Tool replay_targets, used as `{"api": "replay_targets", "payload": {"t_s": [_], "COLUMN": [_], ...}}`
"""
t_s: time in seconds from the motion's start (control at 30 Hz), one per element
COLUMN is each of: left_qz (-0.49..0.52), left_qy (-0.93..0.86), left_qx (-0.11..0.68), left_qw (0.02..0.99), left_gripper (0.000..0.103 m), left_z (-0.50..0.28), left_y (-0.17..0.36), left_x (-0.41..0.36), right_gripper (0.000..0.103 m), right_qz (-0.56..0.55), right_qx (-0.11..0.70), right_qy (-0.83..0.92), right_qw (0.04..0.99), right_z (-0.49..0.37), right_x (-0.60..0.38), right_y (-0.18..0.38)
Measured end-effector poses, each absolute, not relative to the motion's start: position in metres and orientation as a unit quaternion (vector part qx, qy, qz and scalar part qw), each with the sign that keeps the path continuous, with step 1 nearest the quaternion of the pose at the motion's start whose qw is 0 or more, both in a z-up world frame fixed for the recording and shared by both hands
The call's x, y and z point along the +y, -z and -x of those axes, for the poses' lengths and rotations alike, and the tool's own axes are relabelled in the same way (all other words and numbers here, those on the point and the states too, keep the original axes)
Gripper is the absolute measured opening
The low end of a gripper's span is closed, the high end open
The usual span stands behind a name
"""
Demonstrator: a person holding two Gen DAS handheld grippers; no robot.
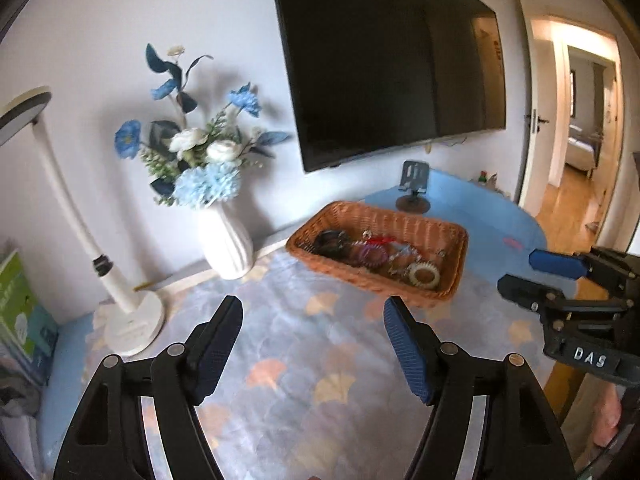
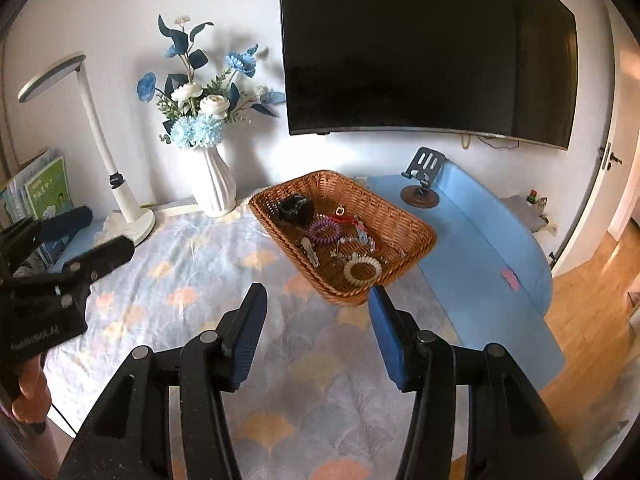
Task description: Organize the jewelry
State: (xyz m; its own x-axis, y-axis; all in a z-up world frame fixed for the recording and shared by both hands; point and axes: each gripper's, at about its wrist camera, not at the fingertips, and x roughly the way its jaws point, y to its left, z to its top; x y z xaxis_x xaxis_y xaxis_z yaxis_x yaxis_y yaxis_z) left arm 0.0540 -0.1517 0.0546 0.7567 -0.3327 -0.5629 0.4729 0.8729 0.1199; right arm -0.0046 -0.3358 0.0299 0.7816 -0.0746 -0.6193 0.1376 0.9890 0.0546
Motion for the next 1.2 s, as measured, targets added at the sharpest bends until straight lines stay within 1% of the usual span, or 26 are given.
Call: {"api": "replay_targets", "payload": {"t_s": [0.2,0.37,0.57,0.87,1.03,1.2], "left_qz": [-0.119,-0.130,-0.119,-0.110,-0.131,-0.125], "left_qy": [0.220,0.204,0.202,0.190,0.182,0.184], "left_qx": [0.295,0.299,0.314,0.316,0.301,0.301], "left_qw": [0.922,0.923,0.920,0.923,0.927,0.927], "left_gripper": [0.075,0.075,0.075,0.075,0.075,0.075], "left_z": [-0.043,-0.035,-0.033,-0.032,-0.029,-0.031], "left_y": [-0.038,-0.023,-0.015,-0.014,-0.019,-0.021], "left_x": [-0.144,-0.141,-0.133,-0.121,-0.127,-0.126], "right_gripper": [0.055,0.055,0.055,0.055,0.055,0.055], "right_qz": [-0.057,-0.054,-0.056,-0.048,-0.047,-0.040], "right_qx": [0.331,0.338,0.335,0.344,0.349,0.350], "right_qy": [0.068,0.080,0.074,0.072,0.066,0.071], "right_qw": [0.940,0.936,0.937,0.935,0.934,0.933], "right_z": [0.011,0.011,0.011,0.006,0.004,0.003], "right_x": [-0.331,-0.326,-0.323,-0.313,-0.310,-0.306], "right_y": [-0.022,-0.015,-0.017,-0.014,-0.011,-0.009]}}
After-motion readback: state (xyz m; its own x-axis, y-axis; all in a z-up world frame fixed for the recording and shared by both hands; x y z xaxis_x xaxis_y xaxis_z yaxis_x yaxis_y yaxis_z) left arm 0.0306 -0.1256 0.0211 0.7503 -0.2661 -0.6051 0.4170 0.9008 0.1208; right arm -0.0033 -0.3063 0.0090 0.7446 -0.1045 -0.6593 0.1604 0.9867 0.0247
